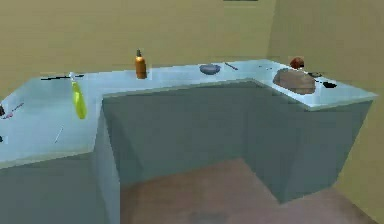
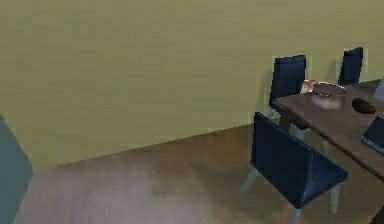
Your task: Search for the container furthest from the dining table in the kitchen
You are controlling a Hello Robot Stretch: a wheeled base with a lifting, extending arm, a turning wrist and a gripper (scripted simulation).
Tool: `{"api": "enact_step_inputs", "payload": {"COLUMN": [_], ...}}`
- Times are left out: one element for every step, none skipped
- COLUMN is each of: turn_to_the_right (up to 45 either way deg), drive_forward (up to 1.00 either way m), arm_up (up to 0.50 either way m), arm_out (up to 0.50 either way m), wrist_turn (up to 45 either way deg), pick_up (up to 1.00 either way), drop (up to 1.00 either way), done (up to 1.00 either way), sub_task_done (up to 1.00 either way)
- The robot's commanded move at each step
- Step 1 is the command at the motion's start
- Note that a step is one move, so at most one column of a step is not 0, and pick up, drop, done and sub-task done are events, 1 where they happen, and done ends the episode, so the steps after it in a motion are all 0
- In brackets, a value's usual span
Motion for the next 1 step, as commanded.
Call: {"api": "enact_step_inputs", "payload": {"turn_to_the_right": [0.0], "drive_forward": [0.85], "arm_up": [0.00], "arm_out": [0.00], "wrist_turn": [0.0], "pick_up": [0.00], "drop": [0.00], "done": [0.00], "sub_task_done": [0.00]}}
